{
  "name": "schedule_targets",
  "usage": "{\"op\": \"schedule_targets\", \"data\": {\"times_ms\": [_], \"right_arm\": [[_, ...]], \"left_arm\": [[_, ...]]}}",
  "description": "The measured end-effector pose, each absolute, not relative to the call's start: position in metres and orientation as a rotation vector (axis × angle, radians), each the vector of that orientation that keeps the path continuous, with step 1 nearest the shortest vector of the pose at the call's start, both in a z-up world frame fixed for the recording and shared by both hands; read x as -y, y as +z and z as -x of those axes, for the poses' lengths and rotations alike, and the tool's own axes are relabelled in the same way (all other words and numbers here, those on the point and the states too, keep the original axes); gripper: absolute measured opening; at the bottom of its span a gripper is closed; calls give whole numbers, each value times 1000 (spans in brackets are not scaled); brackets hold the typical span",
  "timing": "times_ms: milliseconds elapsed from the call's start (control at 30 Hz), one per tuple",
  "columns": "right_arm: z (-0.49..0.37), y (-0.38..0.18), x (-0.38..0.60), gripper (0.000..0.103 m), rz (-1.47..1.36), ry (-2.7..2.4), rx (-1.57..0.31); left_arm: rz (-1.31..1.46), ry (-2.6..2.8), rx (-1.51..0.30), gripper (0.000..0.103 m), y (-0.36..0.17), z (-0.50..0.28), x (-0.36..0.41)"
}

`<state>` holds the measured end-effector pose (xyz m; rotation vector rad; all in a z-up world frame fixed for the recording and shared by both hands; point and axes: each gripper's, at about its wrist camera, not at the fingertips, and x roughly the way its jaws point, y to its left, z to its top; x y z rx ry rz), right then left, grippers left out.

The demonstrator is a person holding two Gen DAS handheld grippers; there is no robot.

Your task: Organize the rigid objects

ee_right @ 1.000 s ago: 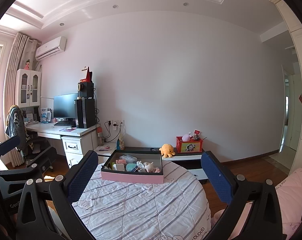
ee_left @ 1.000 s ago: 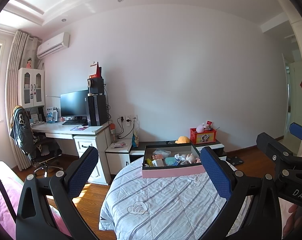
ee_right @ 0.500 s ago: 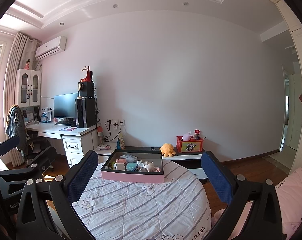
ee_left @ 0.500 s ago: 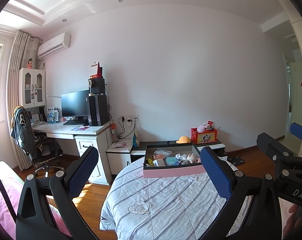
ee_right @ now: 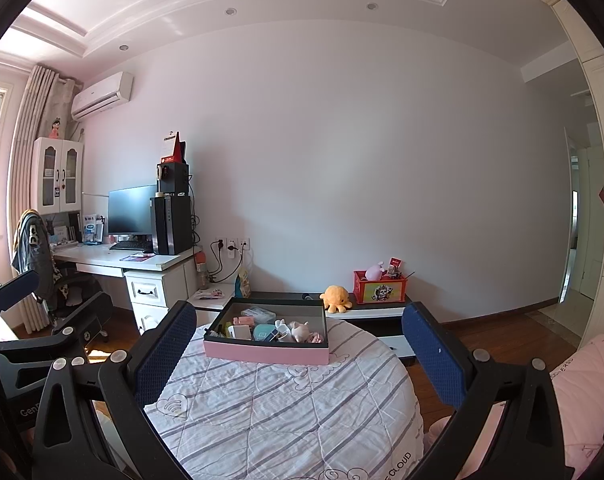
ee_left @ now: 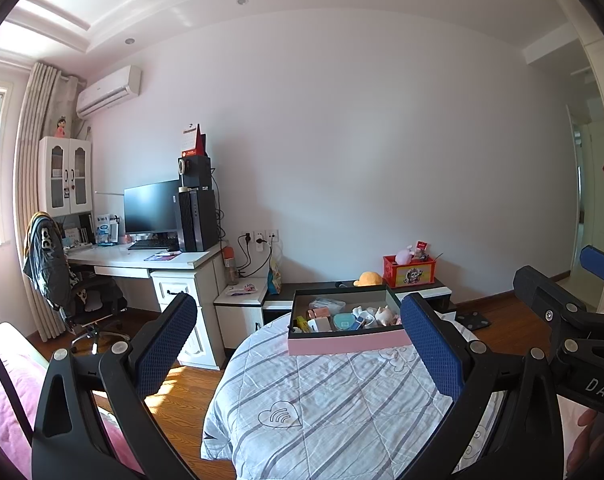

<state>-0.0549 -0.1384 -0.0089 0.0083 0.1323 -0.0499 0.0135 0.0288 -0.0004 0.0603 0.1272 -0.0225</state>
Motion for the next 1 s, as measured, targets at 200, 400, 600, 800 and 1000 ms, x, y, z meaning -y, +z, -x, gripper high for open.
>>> {"op": "schedule_targets", "data": {"times_ms": [200, 400, 600, 800, 1000], "right_arm": [[56, -9, 137, 103, -9, -49, -134], [57, -10, 137, 103, -10, -48, -136], [57, -10, 137, 103, -10, -48, -136], [57, -10, 138, 103, -10, -47, -136], [57, -10, 138, 103, -10, -47, -136]], "left_arm": [[-59, -24, -127, 103, 0, -13, -30], [-60, -23, -127, 103, 0, -13, -30], [-59, -24, -127, 103, 0, -13, -30], [-60, -24, -127, 103, 0, -12, -30], [-60, -23, -127, 103, 0, -12, -31]]}}
